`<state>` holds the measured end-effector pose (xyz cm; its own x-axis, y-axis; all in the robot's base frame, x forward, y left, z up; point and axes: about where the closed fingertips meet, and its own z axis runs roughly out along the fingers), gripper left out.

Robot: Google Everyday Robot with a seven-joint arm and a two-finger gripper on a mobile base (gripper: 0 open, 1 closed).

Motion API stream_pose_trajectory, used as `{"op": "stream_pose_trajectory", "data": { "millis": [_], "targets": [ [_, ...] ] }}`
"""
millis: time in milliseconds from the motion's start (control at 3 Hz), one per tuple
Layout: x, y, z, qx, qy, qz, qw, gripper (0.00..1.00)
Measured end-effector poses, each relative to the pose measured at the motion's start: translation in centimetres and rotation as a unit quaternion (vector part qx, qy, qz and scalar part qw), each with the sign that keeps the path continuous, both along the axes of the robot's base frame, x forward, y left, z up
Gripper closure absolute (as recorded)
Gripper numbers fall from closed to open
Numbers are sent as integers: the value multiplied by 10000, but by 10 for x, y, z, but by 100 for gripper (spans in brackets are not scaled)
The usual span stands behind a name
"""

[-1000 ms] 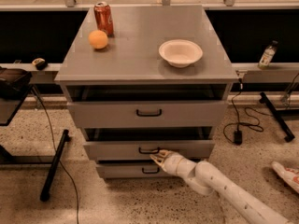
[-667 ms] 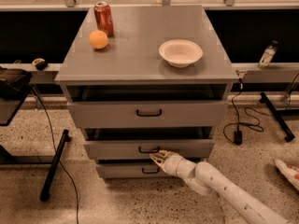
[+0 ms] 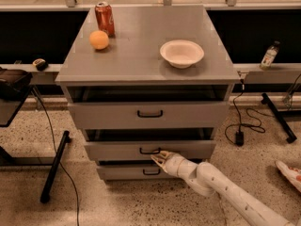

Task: Close middle drawer

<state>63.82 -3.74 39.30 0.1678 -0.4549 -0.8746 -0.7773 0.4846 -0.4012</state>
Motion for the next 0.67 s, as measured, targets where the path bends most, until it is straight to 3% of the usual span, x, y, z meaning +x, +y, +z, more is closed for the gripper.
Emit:
{"op": "stream_pose_trajectory", "data": {
  "millis": [333, 667],
  "targets": [
    [-30, -1, 6, -2, -49, 327, 9995, 100],
    [-64, -15, 11, 282, -112, 615, 9976, 100]
  ]
}}
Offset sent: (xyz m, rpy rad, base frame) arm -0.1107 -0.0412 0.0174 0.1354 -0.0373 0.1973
